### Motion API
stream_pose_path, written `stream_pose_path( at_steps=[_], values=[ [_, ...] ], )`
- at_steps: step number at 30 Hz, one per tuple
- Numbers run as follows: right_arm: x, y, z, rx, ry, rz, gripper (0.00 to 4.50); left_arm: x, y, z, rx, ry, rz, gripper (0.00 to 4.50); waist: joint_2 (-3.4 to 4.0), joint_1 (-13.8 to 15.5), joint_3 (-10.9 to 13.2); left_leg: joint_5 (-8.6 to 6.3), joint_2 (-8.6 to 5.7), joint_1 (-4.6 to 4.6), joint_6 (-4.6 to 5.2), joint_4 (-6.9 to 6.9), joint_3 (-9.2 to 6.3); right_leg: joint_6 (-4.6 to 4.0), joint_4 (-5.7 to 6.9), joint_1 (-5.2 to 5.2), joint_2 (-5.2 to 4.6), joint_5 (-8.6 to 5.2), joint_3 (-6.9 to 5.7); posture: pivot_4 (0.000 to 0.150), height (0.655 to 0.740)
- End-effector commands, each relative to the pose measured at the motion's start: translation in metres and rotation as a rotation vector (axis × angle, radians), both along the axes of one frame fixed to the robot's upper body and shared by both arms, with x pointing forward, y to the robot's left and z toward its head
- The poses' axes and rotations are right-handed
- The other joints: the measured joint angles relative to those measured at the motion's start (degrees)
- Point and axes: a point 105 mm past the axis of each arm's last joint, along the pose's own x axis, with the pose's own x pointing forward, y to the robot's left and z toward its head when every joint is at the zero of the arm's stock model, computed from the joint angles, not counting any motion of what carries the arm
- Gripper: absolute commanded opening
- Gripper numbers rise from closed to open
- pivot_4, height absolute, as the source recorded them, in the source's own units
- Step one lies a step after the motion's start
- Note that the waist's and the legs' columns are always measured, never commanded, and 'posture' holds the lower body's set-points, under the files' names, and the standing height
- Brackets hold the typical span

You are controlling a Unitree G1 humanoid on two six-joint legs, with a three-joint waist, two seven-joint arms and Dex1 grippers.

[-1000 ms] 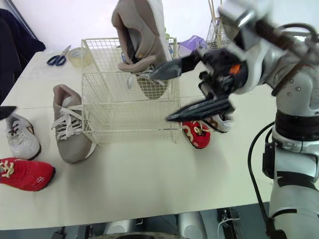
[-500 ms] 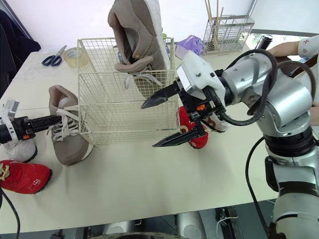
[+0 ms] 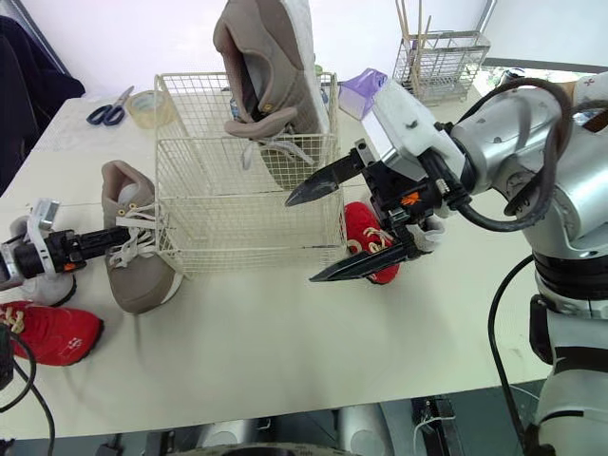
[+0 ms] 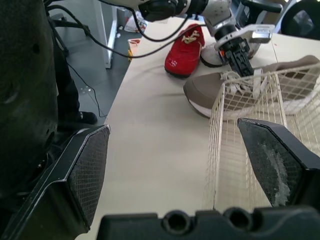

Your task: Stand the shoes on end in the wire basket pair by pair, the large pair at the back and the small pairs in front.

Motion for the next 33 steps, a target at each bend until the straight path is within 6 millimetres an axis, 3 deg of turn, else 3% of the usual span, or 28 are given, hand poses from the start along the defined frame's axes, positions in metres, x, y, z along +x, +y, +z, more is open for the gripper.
stream_pose_path(
  at_steps=[1,2,8,10,12,14,16,19,22,25,26,29,31,33],
  values=[
    [0.000,0.002,0.011,0.006,-0.059,0.003,4.43,0.000,-0.005,-0.028,-0.002,0.063,0.044,4.50,0.13,0.5,-0.1,0.00,0.00,0.02,0.00,0.02,0.00,0.00,0.00,0.04,0.00,0.00,0.00,0.150,0.7400],
    [-0.001,0.002,0.012,-0.001,-0.060,0.004,4.43,0.001,-0.007,-0.031,-0.015,0.063,0.055,4.50,0.23,0.7,-0.1,0.00,0.00,0.06,0.00,0.04,-0.02,0.00,0.00,0.10,0.00,0.00,-0.01,0.150,0.7400],
    [0.000,-0.002,0.013,-0.025,-0.068,-0.014,4.50,0.005,-0.011,-0.035,-0.055,0.047,0.078,1.86,0.48,0.7,-0.3,-0.07,0.00,0.04,0.11,0.46,-0.14,0.00,0.01,0.33,-0.02,0.00,-0.08,0.150,0.7400],
    [0.001,-0.002,0.014,-0.026,-0.071,-0.016,4.50,0.006,-0.012,-0.035,-0.057,0.039,0.081,1.18,0.50,0.7,-0.3,-0.08,-0.02,0.04,0.14,0.56,-0.14,0.00,0.01,0.39,-0.03,0.00,-0.08,0.150,0.7400],
    [0.002,-0.003,0.014,-0.027,-0.073,-0.017,4.50,0.008,-0.011,-0.033,-0.057,0.025,0.089,0.77,0.55,0.7,-0.3,-0.08,-0.02,0.04,0.14,0.62,-0.16,-0.01,0.01,0.42,-0.03,0.00,-0.08,0.150,0.7400],
    [0.003,-0.003,0.014,-0.031,-0.080,-0.020,4.50,0.010,-0.008,-0.027,-0.053,0.000,0.103,0.69,0.58,0.7,-0.3,-0.08,-0.02,0.05,0.13,0.65,-0.17,-0.01,0.01,0.43,-0.03,0.00,-0.08,0.150,0.7400],
    [0.006,-0.006,0.015,-0.031,-0.098,-0.039,4.50,0.012,0.003,-0.008,-0.045,-0.074,0.137,0.69,0.58,0.6,-0.3,-0.08,-0.02,0.05,0.14,0.65,-0.18,-0.01,0.02,0.43,-0.02,0.00,-0.08,0.150,0.7400],
    [0.009,-0.010,0.020,-0.006,-0.120,-0.071,4.50,0.012,0.025,0.031,-0.023,-0.227,0.194,0.69,0.44,0.2,-0.2,-0.08,0.00,0.01,0.13,0.65,-0.19,0.00,0.03,0.38,0.00,0.00,-0.09,0.150,0.7400],
    [0.014,-0.016,0.039,0.098,-0.123,-0.147,4.50,0.005,0.052,0.100,0.059,-0.498,0.270,0.69,-0.12,-0.4,0.0,-0.08,0.11,-0.19,0.13,0.62,-0.21,0.01,0.08,0.12,0.06,0.01,-0.12,0.150,0.7400],
    [0.018,-0.026,0.059,0.203,-0.073,-0.254,4.50,-0.011,0.059,0.168,0.217,-0.803,0.319,0.69,-0.43,-0.9,0.0,-0.08,0.16,-0.53,0.12,0.63,-0.25,0.00,0.13,-0.18,0.01,0.03,-0.17,0.150,0.7400],
    [0.019,-0.029,0.064,0.226,-0.063,-0.289,4.50,-0.019,0.056,0.189,0.280,-0.900,0.328,0.69,-0.44,-0.9,0.0,-0.08,0.25,-0.73,0.12,0.63,-0.26,-0.01,0.12,-0.41,-0.09,0.06,-0.16,0.150,0.7400],
    [0.032,-0.045,0.073,0.304,-0.092,-0.436,4.50,-0.037,0.019,0.266,0.330,-1.115,0.287,0.69,-0.50,-0.6,-0.1,-0.12,0.19,-0.94,0.16,0.63,-0.29,0.10,-0.03,-0.50,-0.30,0.14,-0.17,0.150,0.7400],
    [0.037,-0.051,0.073,0.330,-0.104,-0.486,4.50,-0.045,-0.009,0.297,0.316,-1.241,0.253,0.69,-0.52,0.0,-0.1,-0.15,0.01,-1.05,0.21,0.70,-0.24,0.14,-0.16,-0.46,-0.40,0.16,-0.18,0.150,0.7400],
    [0.041,-0.055,0.073,0.357,-0.115,-0.514,4.50,-0.045,-0.037,0.314,0.306,-1.328,0.218,0.69,-0.48,0.3,-0.1,-0.21,-0.05,-1.04,0.34,0.76,-0.10,0.38,-0.26,-0.40,-0.45,0.29,-0.11,0.150,0.7400]
  ],
)
